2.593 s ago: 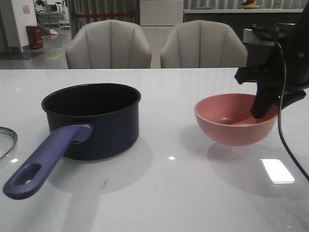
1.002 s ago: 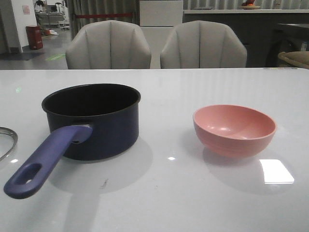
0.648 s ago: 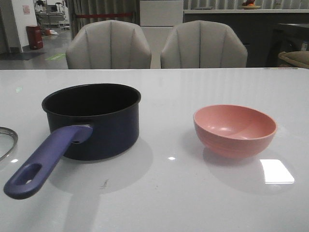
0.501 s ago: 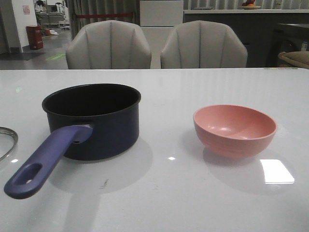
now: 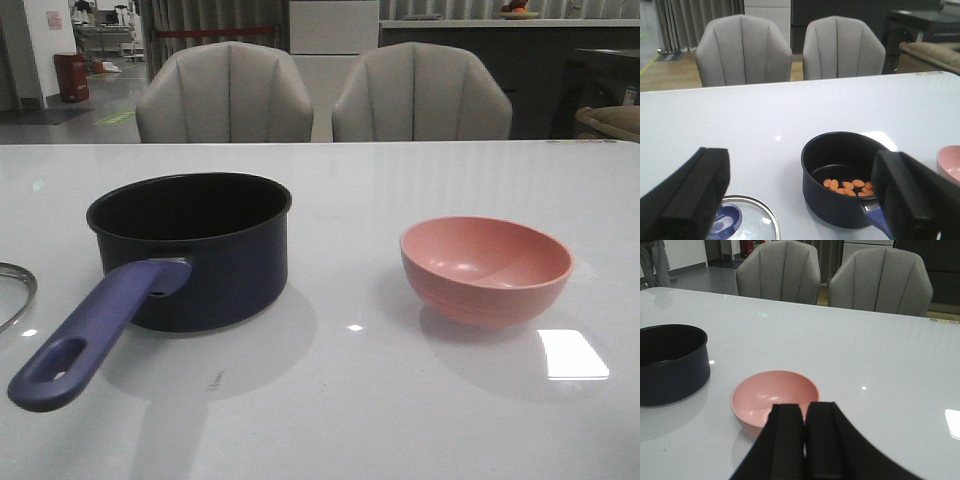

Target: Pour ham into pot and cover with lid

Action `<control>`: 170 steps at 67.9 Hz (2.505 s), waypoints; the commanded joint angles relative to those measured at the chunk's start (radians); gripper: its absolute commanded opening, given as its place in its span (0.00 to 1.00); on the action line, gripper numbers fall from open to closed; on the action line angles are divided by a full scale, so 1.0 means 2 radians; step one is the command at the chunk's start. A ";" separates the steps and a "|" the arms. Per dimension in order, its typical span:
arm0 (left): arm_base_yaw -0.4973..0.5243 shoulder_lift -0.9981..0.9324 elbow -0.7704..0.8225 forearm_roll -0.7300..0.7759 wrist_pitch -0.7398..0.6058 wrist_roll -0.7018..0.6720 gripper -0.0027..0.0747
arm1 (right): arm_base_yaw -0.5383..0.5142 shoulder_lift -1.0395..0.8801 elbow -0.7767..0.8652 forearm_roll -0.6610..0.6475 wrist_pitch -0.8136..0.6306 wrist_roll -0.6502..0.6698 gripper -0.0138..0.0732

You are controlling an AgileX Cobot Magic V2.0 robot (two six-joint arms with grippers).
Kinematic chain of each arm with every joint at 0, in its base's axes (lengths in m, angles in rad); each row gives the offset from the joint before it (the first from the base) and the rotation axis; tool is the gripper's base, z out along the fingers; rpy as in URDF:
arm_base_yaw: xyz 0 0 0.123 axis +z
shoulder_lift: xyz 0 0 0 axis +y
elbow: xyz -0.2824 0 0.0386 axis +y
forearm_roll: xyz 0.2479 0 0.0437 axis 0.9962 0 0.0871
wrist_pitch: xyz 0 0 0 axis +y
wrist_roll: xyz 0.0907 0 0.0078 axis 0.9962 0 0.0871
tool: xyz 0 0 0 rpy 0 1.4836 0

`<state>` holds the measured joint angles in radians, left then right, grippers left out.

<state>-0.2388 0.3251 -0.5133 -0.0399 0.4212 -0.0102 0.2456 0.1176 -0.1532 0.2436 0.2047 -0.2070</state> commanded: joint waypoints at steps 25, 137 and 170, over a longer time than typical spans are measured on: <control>0.090 0.286 -0.146 0.058 0.047 -0.114 0.82 | 0.001 0.005 -0.014 0.001 -0.044 -0.002 0.34; 0.143 0.733 -0.380 0.012 0.263 -0.106 0.82 | 0.001 0.005 -0.014 0.001 -0.044 -0.002 0.34; 0.143 0.758 -0.392 0.011 0.260 -0.106 0.56 | 0.001 0.005 -0.014 0.001 -0.044 -0.002 0.34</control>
<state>0.0459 1.8816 -1.2687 -0.0086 0.9493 -0.2205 0.2456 0.1162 -0.1532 0.2453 0.2030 -0.2070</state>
